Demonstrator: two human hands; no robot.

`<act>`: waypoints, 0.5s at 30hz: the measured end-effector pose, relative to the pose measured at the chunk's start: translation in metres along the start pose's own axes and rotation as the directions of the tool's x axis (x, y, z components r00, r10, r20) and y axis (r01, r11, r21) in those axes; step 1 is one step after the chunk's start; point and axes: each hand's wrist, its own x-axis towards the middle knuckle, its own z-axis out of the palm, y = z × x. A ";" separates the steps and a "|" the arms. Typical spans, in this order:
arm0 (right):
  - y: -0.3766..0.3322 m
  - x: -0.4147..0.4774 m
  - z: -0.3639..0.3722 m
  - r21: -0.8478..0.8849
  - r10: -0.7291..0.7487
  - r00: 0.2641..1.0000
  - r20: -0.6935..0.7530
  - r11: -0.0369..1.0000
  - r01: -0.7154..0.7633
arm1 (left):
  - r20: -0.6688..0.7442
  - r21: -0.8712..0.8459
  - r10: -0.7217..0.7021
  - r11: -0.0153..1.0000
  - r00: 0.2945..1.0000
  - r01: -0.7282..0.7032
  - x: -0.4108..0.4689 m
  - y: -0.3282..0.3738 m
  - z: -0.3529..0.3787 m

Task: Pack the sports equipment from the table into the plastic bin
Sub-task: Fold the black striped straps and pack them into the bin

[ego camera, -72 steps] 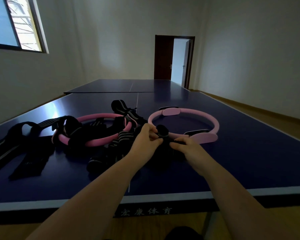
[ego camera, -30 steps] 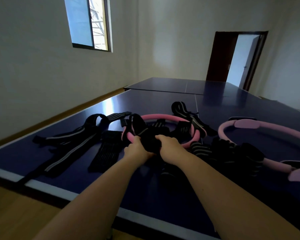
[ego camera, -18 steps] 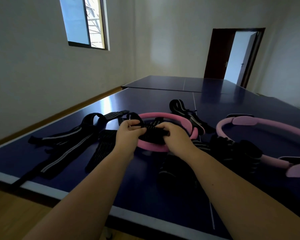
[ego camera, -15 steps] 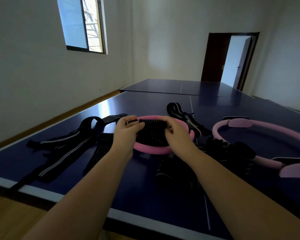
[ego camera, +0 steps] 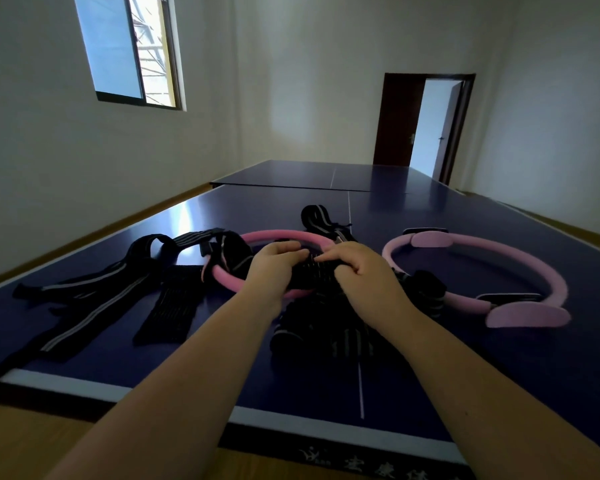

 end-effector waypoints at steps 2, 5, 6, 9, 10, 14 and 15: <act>0.003 -0.003 -0.004 -0.078 -0.045 0.999 -0.027 0.996 0.042 | -0.027 0.000 0.041 0.999 0.999 -0.041 0.001 -0.001 0.003; 0.004 -0.005 -0.006 -0.280 -0.114 0.991 -0.072 0.956 0.089 | -0.056 0.042 0.076 0.996 0.996 -0.074 0.002 -0.004 0.009; 0.003 -0.006 -0.007 -0.327 -0.174 0.979 -0.103 0.936 0.132 | -0.073 0.048 0.087 0.995 0.994 -0.083 0.003 -0.004 0.010; 0.002 -0.013 -0.007 -0.399 -0.419 0.905 -0.079 0.845 0.356 | -0.181 -0.049 0.033 0.998 0.983 -0.042 0.008 0.000 0.005; 0.003 -0.016 -0.006 -0.390 -0.471 0.881 -0.038 0.819 0.421 | -0.206 -0.092 -0.002 0.996 0.979 -0.017 0.011 0.002 0.001; 0.013 -0.020 -0.007 -0.352 -0.471 0.881 0.051 0.817 0.457 | -0.114 -0.035 0.006 0.999 0.993 -0.010 0.012 0.004 -0.006; 0.016 -0.021 -0.007 -0.305 -0.423 0.905 0.048 0.856 0.417 | -0.071 0.011 0.048 0.999 0.996 -0.048 0.010 0.004 -0.005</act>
